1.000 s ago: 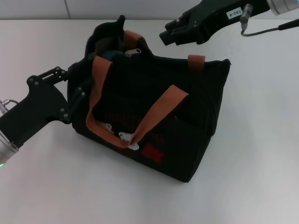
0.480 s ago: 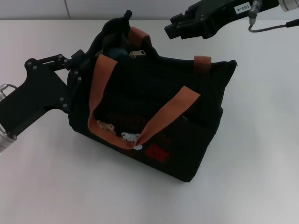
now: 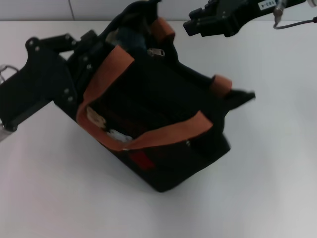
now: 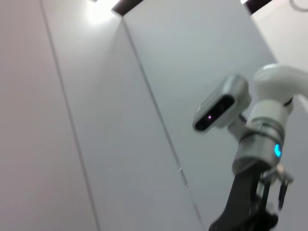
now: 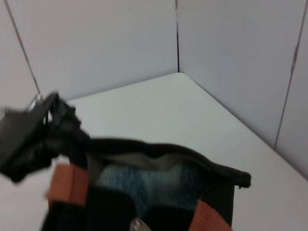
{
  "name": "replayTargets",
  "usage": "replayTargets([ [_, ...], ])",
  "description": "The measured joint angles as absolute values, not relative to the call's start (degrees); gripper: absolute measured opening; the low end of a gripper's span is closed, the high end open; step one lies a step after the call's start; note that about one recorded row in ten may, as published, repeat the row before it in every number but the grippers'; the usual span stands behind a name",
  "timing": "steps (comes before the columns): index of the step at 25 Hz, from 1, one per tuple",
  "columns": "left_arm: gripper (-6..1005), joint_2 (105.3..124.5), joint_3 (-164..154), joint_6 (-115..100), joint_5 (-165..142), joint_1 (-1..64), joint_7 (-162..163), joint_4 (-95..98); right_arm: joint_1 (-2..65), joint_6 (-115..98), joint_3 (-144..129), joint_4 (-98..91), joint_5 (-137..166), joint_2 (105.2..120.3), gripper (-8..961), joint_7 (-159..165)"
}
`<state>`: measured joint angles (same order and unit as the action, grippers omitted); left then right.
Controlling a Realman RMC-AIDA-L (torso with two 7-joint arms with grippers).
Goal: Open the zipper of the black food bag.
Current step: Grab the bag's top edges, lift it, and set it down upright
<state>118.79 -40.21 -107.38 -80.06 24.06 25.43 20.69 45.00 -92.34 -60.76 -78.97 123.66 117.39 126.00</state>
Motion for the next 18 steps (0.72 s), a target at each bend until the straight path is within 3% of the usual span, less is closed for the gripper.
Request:
replayTargets([
  [6, 113, 118.89, -40.78, -109.05, -80.02, 27.23, 25.22, 21.29, 40.96, -93.11, -61.94, -81.39, 122.07, 119.13, 284, 113.71],
  [18, 123, 119.0, -41.54, -108.46, -80.09, 28.46, 24.88, 20.91, 34.19, -95.44, -64.44, -88.14, 115.67, 119.35, 303, 111.78],
])
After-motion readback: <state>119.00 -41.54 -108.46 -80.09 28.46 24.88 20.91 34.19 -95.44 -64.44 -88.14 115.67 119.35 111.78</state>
